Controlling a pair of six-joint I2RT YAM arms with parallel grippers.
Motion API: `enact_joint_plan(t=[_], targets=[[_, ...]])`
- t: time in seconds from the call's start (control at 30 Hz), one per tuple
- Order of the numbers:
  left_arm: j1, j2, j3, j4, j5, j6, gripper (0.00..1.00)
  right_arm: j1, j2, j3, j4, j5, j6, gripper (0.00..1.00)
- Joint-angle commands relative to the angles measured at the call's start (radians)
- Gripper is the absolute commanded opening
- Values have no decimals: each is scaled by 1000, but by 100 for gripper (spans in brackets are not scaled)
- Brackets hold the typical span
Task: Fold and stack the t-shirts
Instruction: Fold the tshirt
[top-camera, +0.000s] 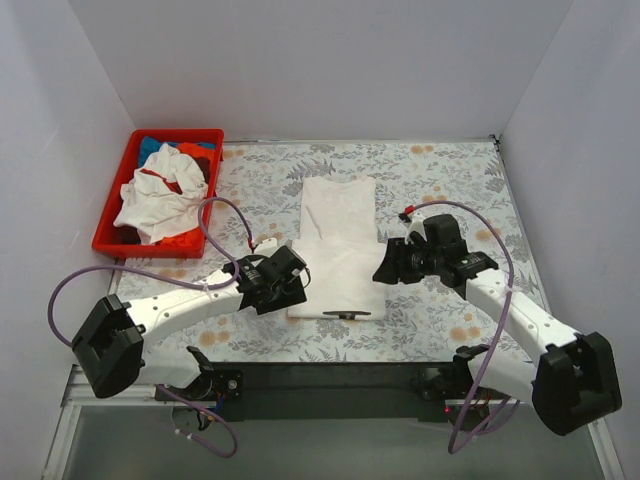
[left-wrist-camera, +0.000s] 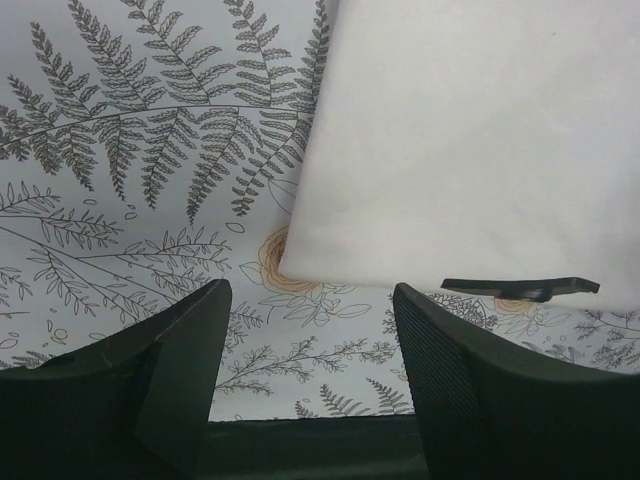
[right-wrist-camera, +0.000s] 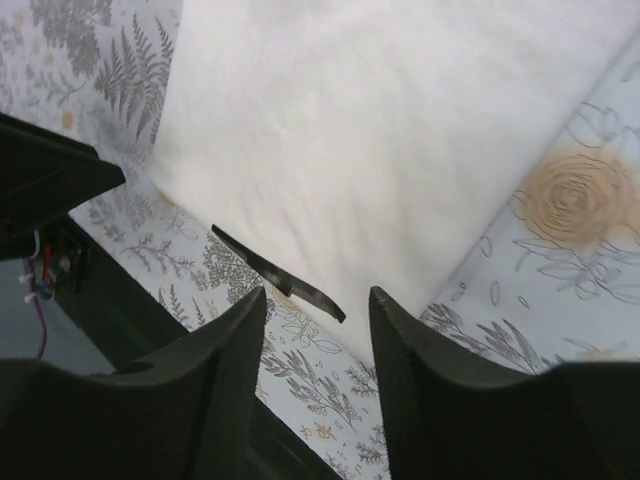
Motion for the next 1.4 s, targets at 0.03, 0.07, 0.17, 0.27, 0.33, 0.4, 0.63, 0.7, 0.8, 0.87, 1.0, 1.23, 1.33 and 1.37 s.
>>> enact_joint_plan(t=[0.03,0.07,0.17,0.27,0.33,0.4,0.63,0.7,0.8,0.87,1.0,1.23,1.33,1.37], targets=[[-1,28,45,-87,-24,-9,67,51,-83,69,-320,333,-21,60],[-1,37,43,-84,-23,-7,67,62,-89,72,-358,378,-6,61],[-1,78,46,-81,-21,-2,64,103,-105,57,-380,425,34,61],[-1,114,48,-50,-18,4,59,138,-103,32,-374,439,59,63],[-1,132,51,-30,-17,13,58,163,-89,25,-365,446,65,63],[-1,158,57,-9,-14,19,55,177,-80,23,-357,454,74,63],[-1,255,57,6,28,19,43,229,-40,31,-322,495,102,62],[-1,278,46,6,40,16,42,243,-14,34,-309,505,111,62],[-2,287,29,6,69,7,30,278,21,45,-305,532,140,62],[-2,285,16,5,86,5,19,304,36,51,-306,548,163,62],[-8,270,0,-7,105,-5,0,339,75,64,-305,560,191,61],[-18,224,-7,-24,115,-10,0,398,122,88,-302,581,234,59],[-19,223,-7,-24,115,-10,0,408,126,104,-303,595,246,57],[-21,224,-7,-24,118,-10,0,410,124,109,-303,600,246,57]])
